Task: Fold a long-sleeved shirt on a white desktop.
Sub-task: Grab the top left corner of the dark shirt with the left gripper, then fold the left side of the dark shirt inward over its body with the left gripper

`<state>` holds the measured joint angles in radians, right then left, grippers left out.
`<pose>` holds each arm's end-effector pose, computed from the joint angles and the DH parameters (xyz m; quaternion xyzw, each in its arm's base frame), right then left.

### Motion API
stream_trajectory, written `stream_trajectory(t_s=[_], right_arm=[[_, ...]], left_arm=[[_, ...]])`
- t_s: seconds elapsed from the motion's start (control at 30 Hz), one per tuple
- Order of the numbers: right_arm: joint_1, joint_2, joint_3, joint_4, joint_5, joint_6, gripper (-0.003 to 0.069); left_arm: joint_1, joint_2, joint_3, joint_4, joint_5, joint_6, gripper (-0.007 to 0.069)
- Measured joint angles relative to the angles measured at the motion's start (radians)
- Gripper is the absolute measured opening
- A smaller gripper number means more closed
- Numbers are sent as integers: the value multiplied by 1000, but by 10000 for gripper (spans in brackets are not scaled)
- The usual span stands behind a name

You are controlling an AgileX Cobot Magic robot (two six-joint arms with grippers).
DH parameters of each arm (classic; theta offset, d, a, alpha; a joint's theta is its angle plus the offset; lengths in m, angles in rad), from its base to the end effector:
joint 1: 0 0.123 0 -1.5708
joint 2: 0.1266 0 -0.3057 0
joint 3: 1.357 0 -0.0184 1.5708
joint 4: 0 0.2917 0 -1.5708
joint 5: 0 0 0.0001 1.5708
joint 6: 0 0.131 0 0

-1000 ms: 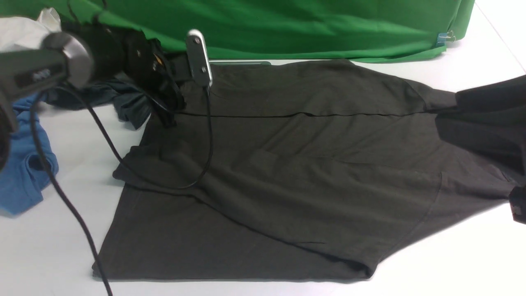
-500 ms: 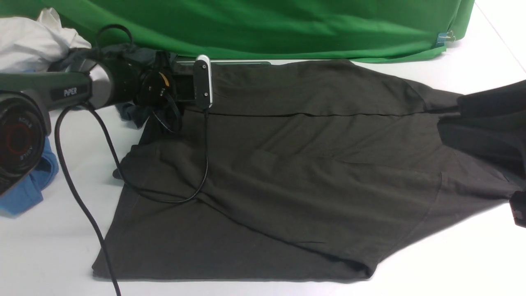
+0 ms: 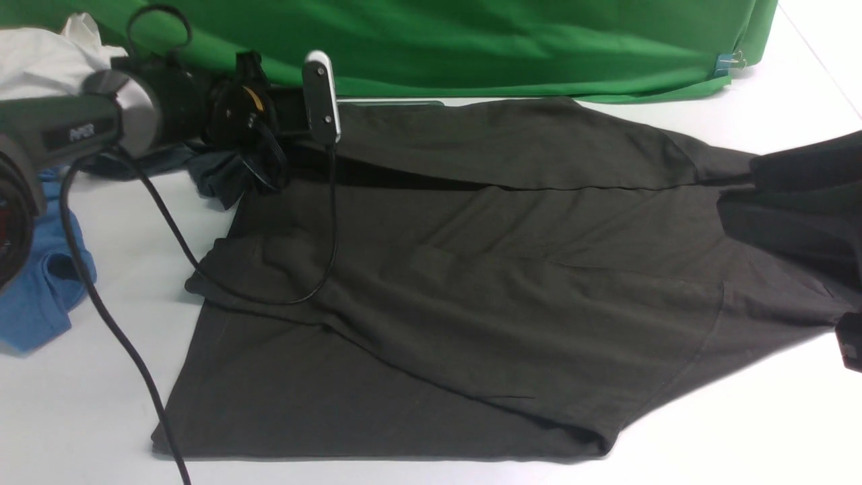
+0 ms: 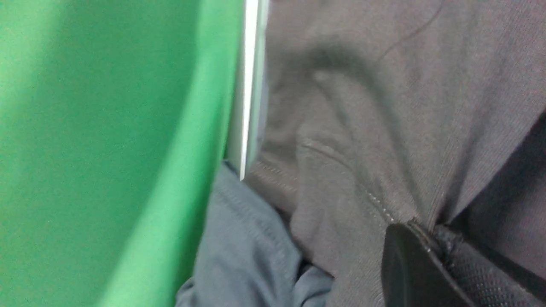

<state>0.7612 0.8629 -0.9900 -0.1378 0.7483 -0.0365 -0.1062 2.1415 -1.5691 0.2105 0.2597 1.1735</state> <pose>0.1719 0.1469 0.3926 -0.3555 0.7905 0.1138 0.4855 0.5571 -0.0523 0.1494 0.6098 0.6816 0.2594 0.3103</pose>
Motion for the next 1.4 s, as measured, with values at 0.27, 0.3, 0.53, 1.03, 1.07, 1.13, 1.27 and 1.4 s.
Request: stream_trajectory(t_s=[0.27, 0.3, 0.53, 1.03, 1.07, 1.13, 1.27, 1.4], right_arm=[[0, 0, 0, -1, 9, 0, 239], [0, 0, 0, -1, 10, 0, 239], [0, 0, 0, -1, 24, 0, 239], [0, 0, 0, -1, 45, -7, 238], [0, 0, 0, -1, 47, -10, 238], [0, 0, 0, -1, 52, -19, 239], [0, 0, 0, -1, 56, -23, 239], [0, 0, 0, -1, 69, -26, 239]], left_arm=[[-7, -89, 0, -70, 276, 0, 29], [-7, -101, 0, -77, 305, 0, 29], [-8, -214, 0, -123, 477, 0, 29], [-9, -287, 119, -156, 779, -105, 29], [-9, -287, 143, -154, 772, -106, 34], [-9, -287, 191, -146, 750, -117, 60], [-9, -287, 241, -130, 729, -160, 160], [-9, -294, 250, -167, 734, -209, 354]])
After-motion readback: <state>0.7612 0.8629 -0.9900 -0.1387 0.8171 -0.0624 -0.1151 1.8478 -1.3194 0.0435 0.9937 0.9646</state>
